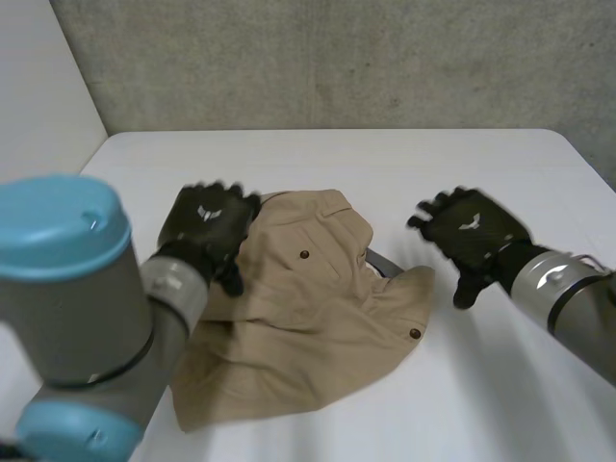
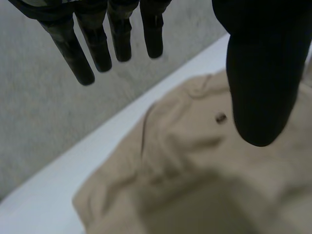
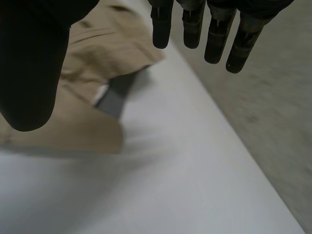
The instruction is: Fold the shorts.
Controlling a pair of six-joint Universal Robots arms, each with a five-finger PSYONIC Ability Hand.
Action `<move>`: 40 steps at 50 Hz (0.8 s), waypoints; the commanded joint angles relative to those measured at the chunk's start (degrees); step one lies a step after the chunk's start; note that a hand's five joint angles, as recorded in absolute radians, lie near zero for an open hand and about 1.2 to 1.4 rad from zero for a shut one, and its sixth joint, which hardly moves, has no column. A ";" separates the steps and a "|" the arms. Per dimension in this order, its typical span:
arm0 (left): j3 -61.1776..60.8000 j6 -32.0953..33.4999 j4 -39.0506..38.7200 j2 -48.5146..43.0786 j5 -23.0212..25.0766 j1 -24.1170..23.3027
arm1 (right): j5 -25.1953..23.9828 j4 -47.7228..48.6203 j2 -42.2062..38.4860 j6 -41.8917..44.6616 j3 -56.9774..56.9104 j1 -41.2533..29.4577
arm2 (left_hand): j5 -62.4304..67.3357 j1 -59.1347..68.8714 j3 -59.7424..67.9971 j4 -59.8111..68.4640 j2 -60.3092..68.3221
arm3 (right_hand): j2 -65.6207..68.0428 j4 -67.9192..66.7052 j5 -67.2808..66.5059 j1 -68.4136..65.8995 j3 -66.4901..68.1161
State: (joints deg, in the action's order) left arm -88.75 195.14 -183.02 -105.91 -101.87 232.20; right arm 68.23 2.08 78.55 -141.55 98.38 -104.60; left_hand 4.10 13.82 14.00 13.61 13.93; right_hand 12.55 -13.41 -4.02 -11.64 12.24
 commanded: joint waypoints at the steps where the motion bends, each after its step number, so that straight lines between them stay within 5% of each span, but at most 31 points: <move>1: -12.84 -4.59 4.07 6.68 -0.87 -1.49 | -2.40 -3.05 -7.97 17.88 -3.37 -4.03 | 17.13 17.41 17.23 17.62 17.30 | 2.58 -1.72 -1.10 -3.48 2.89; 14: -20.85 -5.47 6.19 5.11 -0.43 -3.95 | -3.19 -1.64 -19.66 23.16 -7.58 -4.38 | 17.31 17.58 17.41 17.79 17.47 | 14.17 -13.31 -12.69 -15.07 14.48; 18: -20.50 -5.47 5.14 1.77 -0.61 -3.69 | -3.19 -0.85 -21.16 23.08 -8.73 -4.39 | 22.83 23.11 22.93 23.32 23.00 | 41.52 -40.66 -40.05 -42.43 41.83; 20: -20.06 -5.47 3.64 0.10 -0.61 -3.42 | -3.19 -0.23 -20.90 22.20 -8.99 -4.30 | 34.26 34.53 34.36 34.74 34.42 | 67.39 -66.52 -65.91 -68.29 67.70; 25: -19.01 -4.85 1.44 -2.54 -0.87 -2.28 | -3.10 -0.06 -18.71 19.22 -8.64 -4.39 | 65.84 66.11 65.94 66.32 66.00 | 67.45 -66.59 -65.98 -68.36 67.76; 32: -14.97 -4.68 1.70 -1.06 -1.14 -2.37 | -2.75 -0.93 -9.92 10.43 -8.38 -3.77 | 65.90 66.18 66.00 66.39 66.07 | 67.45 -66.59 -65.98 -68.36 67.76; 40: -8.90 -3.54 1.44 16.07 -1.14 -1.14 | -2.40 -8.48 2.20 5.06 -12.15 -3.59 | 65.90 66.18 66.00 66.39 66.07 | 67.45 -66.59 -65.98 -68.36 67.76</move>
State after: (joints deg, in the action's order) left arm -101.35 190.64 -181.50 -100.89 -103.06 230.22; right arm 65.60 -1.33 72.65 -133.85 89.05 -108.24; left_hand 55.65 66.14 67.99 68.40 68.31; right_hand 67.27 -67.95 -55.30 -54.23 66.10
